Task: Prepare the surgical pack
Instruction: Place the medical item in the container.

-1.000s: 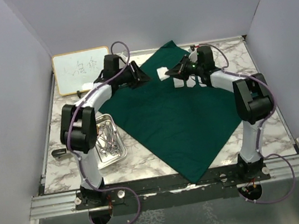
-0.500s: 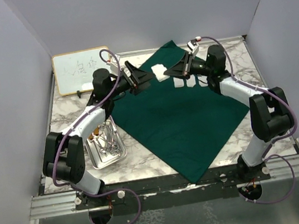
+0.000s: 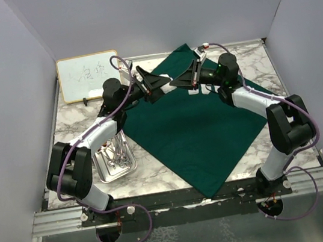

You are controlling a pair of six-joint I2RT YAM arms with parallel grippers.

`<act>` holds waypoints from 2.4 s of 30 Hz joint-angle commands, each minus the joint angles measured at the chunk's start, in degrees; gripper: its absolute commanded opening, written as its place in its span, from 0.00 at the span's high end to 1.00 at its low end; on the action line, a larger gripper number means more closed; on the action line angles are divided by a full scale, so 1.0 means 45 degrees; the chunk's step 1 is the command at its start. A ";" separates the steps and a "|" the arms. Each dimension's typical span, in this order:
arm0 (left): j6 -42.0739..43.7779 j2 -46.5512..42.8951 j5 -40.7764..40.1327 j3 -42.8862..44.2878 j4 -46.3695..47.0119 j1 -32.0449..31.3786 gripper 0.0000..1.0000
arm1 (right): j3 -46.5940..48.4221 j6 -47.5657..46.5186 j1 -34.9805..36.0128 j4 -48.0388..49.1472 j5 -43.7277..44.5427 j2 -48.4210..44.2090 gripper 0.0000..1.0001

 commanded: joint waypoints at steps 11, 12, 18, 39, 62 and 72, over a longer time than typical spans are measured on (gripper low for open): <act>-0.0353 -0.0526 -0.0812 -0.0331 0.1029 0.0005 0.42 | -0.0523 -0.0557 0.0028 -0.0206 0.0369 -0.0840 0.99; -0.0324 -0.0527 -0.0862 -0.0299 0.1031 0.0010 0.43 | -0.0585 -0.0530 0.0019 -0.0184 0.0358 -0.0861 0.99; -0.0296 -0.0458 -0.0995 -0.0188 0.1027 0.0010 0.54 | -0.0843 -0.0462 0.0028 -0.0102 0.0486 -0.1034 0.99; -0.0077 -0.0410 -0.1142 -0.0497 0.1003 -0.0011 0.64 | -0.1077 -0.0473 0.0019 -0.0054 0.0689 -0.1285 0.99; 0.0909 -0.0371 -0.1384 -0.0388 0.0306 -0.0008 1.00 | -0.1375 -0.0937 0.0028 -0.0223 0.0476 -0.1626 0.84; 0.4810 -0.2326 -0.0831 -0.1793 -0.3062 0.1876 1.00 | -0.1625 -0.5642 -0.0196 -0.4993 0.0826 -0.3334 0.49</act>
